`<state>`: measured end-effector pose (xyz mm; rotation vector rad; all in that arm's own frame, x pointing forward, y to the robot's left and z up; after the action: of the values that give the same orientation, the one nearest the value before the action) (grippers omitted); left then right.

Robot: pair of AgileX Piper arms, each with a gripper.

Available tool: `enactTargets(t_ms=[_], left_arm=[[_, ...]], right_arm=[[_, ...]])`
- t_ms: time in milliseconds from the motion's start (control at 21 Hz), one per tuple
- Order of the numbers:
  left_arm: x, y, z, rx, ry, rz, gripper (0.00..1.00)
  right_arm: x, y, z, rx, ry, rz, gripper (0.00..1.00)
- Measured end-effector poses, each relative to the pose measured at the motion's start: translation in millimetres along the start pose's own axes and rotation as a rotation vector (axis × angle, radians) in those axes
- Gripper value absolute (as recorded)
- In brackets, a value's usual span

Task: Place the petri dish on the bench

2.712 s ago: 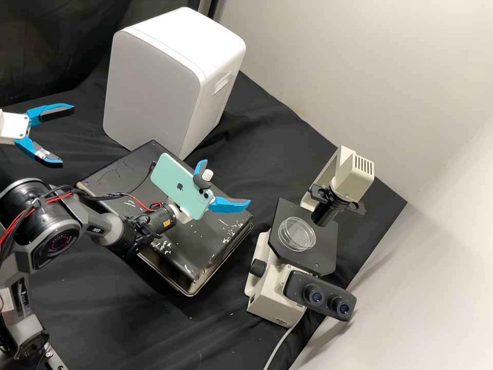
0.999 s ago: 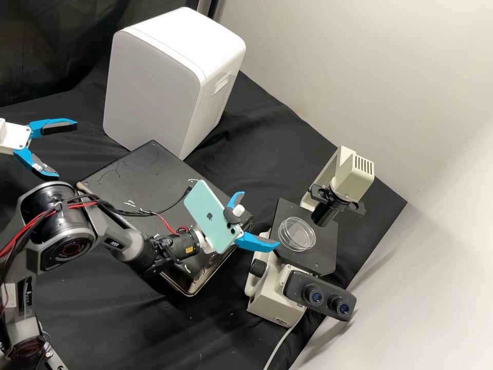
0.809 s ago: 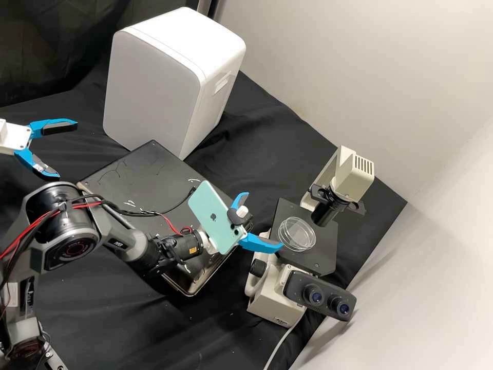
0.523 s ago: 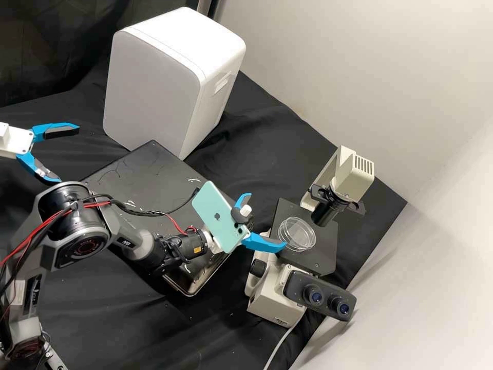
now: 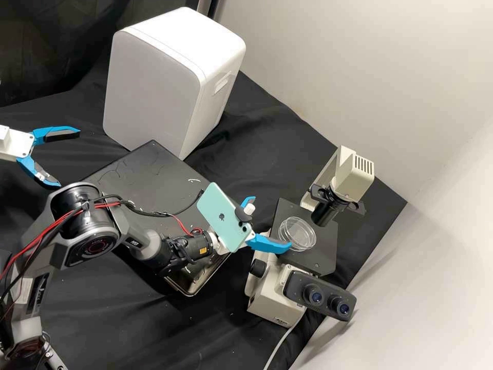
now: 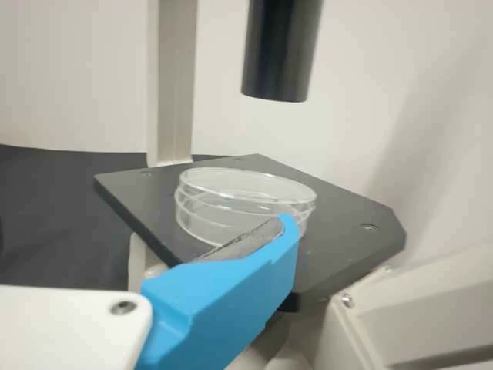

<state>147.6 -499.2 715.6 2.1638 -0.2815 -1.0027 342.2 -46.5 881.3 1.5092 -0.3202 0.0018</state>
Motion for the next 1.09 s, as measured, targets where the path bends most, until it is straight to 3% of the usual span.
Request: enactTargets(t_ms=[428,523,666,1095], left_arm=[[3.1,0.3,-1.2,-0.001,0.013,0.002,1.0],[3.3,-0.1,-1.2,0.002,0.014,0.0,1.0],[4.6,-2.8,-1.3,0.011,0.021,-0.014,1.0],[5.3,-3.3,-1.6,0.006,0.031,-0.015,1.0]], right_arm=[[0.8,12.7,14.0,0.012,-0.049,0.046,1.0],[2.3,15.9,18.8,0.018,-0.079,0.043,1.0],[5.8,16.8,20.6,0.018,-0.083,0.046,1.0],[11.2,17.0,20.1,0.014,-0.08,0.04,1.0]])
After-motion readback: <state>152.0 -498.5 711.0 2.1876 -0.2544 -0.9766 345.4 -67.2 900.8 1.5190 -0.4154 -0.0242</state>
